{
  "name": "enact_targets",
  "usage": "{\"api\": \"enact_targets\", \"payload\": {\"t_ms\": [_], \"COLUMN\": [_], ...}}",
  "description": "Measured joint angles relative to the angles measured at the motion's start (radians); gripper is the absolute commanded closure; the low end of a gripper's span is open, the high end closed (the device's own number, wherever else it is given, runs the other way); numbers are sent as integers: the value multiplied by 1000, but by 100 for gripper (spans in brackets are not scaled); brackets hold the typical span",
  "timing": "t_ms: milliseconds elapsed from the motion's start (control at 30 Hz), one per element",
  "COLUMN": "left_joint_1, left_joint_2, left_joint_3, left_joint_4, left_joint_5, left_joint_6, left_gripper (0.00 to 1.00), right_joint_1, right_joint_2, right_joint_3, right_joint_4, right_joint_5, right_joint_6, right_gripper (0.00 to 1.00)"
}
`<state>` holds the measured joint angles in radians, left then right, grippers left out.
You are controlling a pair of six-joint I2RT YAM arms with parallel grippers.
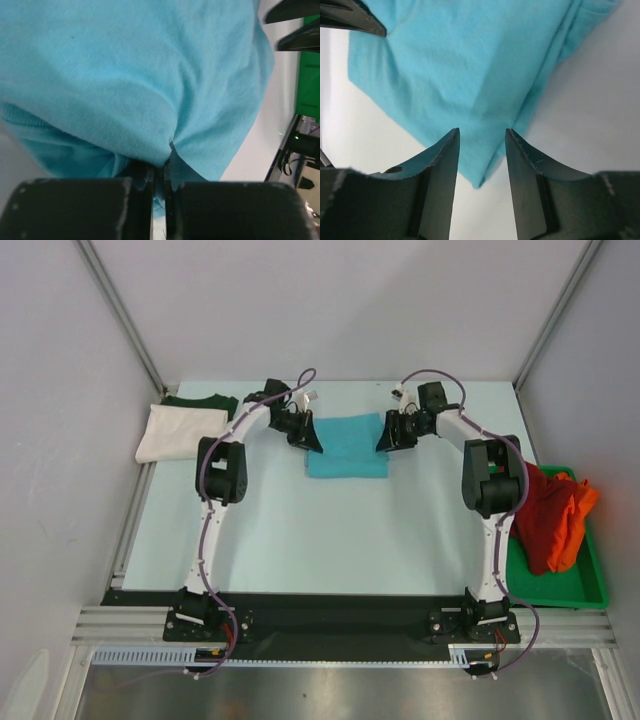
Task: Fold and stack the t-shirts
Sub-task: Neatly place the folded tshirt to the corner
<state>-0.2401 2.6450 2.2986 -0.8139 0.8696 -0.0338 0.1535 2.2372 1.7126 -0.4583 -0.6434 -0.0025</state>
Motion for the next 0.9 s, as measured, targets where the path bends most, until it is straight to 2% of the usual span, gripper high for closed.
{"api": "enact_targets", "payload": {"t_ms": [133,267,500,767,900], "left_joint_1": [-1,3,81,166,169], "left_joint_2": [-35,-117,-238,-333,-369], "left_joint_3": [-4,-76,-177,-278,-309], "left_joint_4": [-57,-109,-208,-187,-145], "left_joint_5": [-105,-256,-527,-869,-962], "left_joint_6": [77,170,284,423,455], "left_gripper": [100,100,100,100,100], "right_joint_1": [-39,-88,-102,-96,-97], "right_joint_2": [-99,-257,-510,-602,-636], "right_joint_3": [-36,-97,-276,-442,-503], "right_joint_4": [-14,-14,30,52,55], "right_joint_5": [6,17,23,12,10], "right_joint_6": [-21,-37,-42,-19,-14], "right_gripper": [50,49,48,47,47]}}
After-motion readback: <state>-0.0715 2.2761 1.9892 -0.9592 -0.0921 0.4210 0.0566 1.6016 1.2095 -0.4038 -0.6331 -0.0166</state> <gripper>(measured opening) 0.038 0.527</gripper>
